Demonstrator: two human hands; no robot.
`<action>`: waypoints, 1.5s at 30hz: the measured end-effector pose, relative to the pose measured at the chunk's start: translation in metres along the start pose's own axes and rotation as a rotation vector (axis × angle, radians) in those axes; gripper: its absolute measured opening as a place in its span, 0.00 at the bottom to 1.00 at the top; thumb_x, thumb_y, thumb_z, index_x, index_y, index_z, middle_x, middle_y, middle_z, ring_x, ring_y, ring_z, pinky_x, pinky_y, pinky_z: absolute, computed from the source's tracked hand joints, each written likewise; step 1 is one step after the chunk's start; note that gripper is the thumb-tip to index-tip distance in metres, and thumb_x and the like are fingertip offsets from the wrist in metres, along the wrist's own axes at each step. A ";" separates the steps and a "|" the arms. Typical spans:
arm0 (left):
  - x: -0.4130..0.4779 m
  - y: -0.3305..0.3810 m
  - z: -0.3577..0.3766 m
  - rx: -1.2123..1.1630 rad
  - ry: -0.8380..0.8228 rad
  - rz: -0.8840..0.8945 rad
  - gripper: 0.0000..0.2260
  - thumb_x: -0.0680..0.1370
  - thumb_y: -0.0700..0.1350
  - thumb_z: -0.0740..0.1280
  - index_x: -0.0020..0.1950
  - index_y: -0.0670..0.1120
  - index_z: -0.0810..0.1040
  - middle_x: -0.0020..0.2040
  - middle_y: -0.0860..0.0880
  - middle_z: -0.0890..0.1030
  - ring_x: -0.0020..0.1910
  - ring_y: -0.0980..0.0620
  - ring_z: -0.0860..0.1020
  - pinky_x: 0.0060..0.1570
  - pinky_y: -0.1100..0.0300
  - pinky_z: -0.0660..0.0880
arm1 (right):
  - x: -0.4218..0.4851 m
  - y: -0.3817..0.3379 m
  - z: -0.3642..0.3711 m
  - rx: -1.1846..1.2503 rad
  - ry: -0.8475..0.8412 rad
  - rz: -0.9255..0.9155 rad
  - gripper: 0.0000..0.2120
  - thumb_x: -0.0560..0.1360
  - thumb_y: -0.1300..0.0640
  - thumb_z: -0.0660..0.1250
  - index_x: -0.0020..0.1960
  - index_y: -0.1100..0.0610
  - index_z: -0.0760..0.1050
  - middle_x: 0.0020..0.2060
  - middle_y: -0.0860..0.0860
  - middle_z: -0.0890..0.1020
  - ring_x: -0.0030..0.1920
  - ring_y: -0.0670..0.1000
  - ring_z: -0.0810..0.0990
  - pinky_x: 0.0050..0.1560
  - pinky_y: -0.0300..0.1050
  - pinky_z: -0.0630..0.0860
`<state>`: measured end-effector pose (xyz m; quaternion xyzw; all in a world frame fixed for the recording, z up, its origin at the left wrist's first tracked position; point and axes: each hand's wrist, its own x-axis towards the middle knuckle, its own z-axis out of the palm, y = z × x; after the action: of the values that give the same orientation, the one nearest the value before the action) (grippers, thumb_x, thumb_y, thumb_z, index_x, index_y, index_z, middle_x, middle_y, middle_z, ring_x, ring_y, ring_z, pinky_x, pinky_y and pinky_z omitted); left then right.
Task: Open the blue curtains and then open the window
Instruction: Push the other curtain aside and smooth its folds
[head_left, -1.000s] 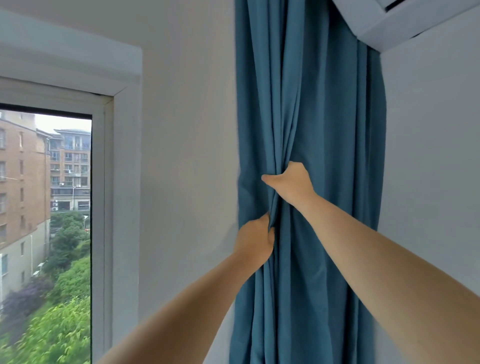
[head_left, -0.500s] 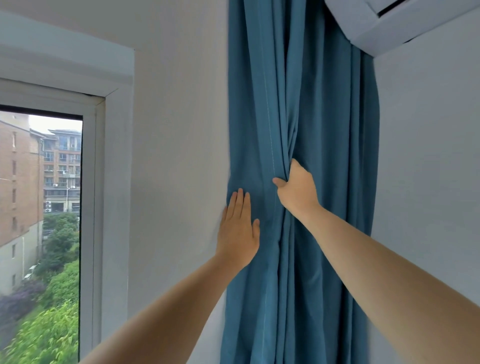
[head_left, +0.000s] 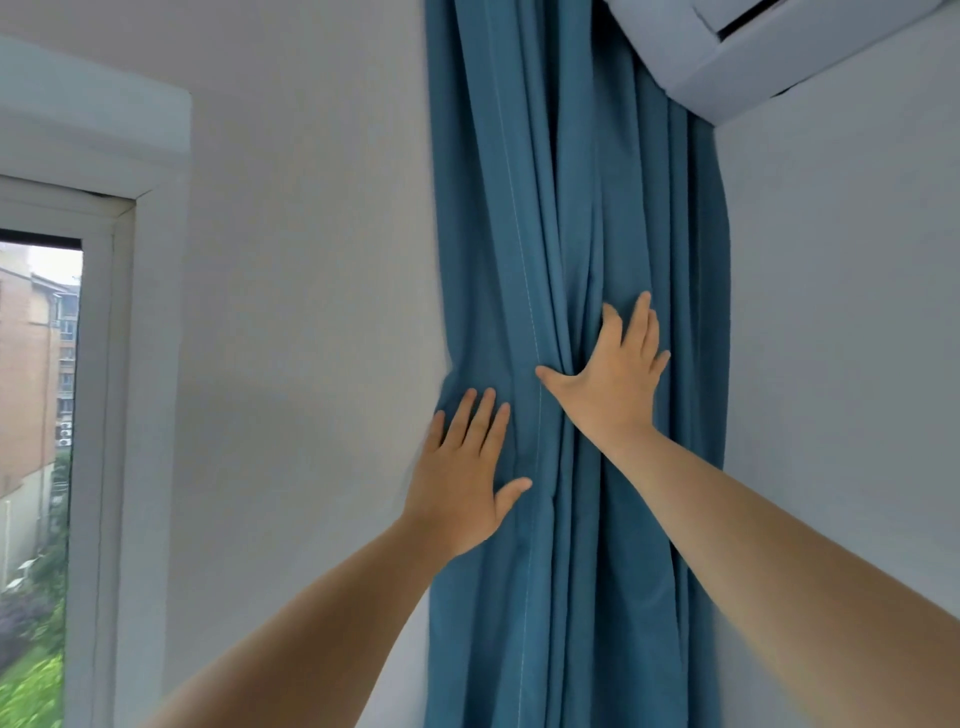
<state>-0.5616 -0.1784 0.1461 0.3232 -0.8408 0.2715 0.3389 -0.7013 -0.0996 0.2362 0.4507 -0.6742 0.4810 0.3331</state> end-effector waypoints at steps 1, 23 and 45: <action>0.002 0.002 0.002 0.026 -0.001 0.028 0.36 0.73 0.66 0.36 0.74 0.46 0.36 0.78 0.46 0.43 0.76 0.45 0.42 0.73 0.45 0.45 | 0.003 0.004 0.001 0.016 -0.012 0.005 0.47 0.66 0.42 0.72 0.74 0.57 0.50 0.76 0.58 0.42 0.75 0.58 0.42 0.72 0.64 0.46; 0.049 0.041 0.034 0.224 -0.057 0.158 0.36 0.76 0.67 0.44 0.75 0.46 0.36 0.76 0.45 0.36 0.75 0.45 0.35 0.70 0.42 0.35 | 0.047 0.044 0.009 -0.212 -0.082 -0.473 0.37 0.66 0.70 0.69 0.71 0.64 0.57 0.62 0.59 0.69 0.51 0.56 0.74 0.46 0.47 0.76; 0.075 0.029 -0.015 0.304 0.159 0.133 0.27 0.76 0.49 0.50 0.74 0.41 0.57 0.76 0.45 0.60 0.75 0.47 0.57 0.70 0.46 0.58 | 0.046 0.079 -0.006 -0.221 -0.061 -0.460 0.31 0.71 0.62 0.69 0.70 0.65 0.61 0.59 0.60 0.72 0.52 0.58 0.75 0.52 0.51 0.75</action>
<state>-0.6189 -0.1771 0.2047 0.2920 -0.7800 0.4420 0.3331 -0.7920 -0.0970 0.2513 0.5675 -0.6120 0.3021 0.4606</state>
